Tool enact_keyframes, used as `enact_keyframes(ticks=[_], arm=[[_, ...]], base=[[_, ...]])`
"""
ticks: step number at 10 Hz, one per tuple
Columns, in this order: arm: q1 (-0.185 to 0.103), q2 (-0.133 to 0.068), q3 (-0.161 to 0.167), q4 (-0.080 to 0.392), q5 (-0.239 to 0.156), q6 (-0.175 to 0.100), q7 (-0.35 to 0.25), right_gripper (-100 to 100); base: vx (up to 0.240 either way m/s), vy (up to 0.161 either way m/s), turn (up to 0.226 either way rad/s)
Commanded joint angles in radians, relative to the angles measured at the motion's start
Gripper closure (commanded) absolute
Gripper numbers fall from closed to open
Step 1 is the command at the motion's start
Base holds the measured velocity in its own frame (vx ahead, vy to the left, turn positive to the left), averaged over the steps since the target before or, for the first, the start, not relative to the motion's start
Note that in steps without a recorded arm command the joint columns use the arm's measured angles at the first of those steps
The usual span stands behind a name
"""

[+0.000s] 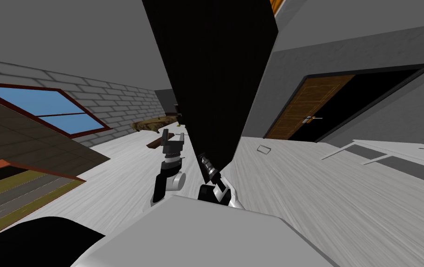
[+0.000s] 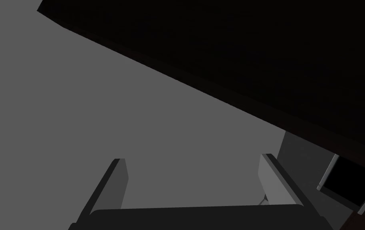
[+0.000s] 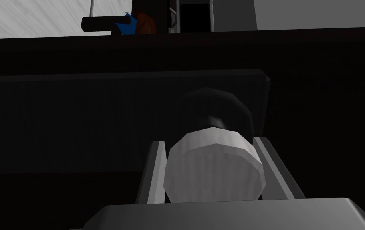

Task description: Push the door open

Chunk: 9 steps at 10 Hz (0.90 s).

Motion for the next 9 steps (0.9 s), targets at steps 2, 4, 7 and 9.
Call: enact_keyframes(ticks=[2,4,7,9], arm=[[0.003,-0.003,0.0,0.003,0.0,0.002,0.0,100],[0.003,-0.003,0.0,0.003,0.0,0.002,0.0,100],[-0.002,-0.039,-0.048,0.01,-0.011,0.007,0.012,100],[-0.005,-0.041,-0.076,0.014,-0.017,0.009,0.019,100]], base=[[-0.015,-0.021,0.003],[-0.005,-0.004,-0.002],[0.063,0.164,-0.081],[0.07,0.206,-0.1]])
